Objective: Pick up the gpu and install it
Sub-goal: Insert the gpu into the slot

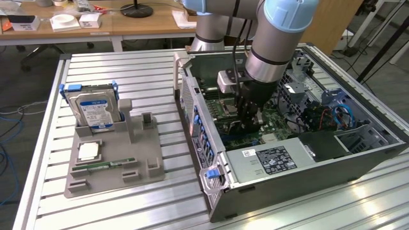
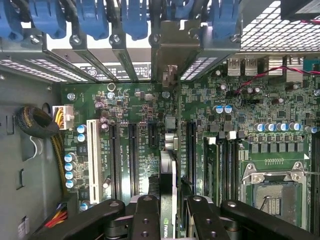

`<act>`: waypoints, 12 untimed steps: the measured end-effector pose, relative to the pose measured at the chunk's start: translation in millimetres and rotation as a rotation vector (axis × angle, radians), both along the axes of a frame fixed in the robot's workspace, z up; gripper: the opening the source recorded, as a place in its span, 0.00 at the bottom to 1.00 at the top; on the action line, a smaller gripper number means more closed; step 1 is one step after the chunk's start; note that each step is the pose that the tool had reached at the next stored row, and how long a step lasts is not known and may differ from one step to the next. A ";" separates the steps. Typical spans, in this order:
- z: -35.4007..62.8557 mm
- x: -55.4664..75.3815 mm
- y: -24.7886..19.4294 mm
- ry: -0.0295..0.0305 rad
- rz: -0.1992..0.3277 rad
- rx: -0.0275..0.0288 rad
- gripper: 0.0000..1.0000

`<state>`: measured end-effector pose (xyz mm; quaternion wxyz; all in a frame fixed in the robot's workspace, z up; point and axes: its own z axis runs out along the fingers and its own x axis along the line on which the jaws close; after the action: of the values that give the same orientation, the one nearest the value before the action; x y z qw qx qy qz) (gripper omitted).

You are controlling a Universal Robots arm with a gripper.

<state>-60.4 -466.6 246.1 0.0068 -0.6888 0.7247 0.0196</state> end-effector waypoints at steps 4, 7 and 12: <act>-1.0 0.0 -0.1 0.0003 0.000 -0.0006 0.26; -1.0 0.0 0.0 -0.0001 0.000 0.0003 0.26; -0.4 -0.1 0.1 -0.0002 0.000 0.0004 0.26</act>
<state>-60.5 -466.5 245.7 0.0070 -0.6888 0.7247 0.0197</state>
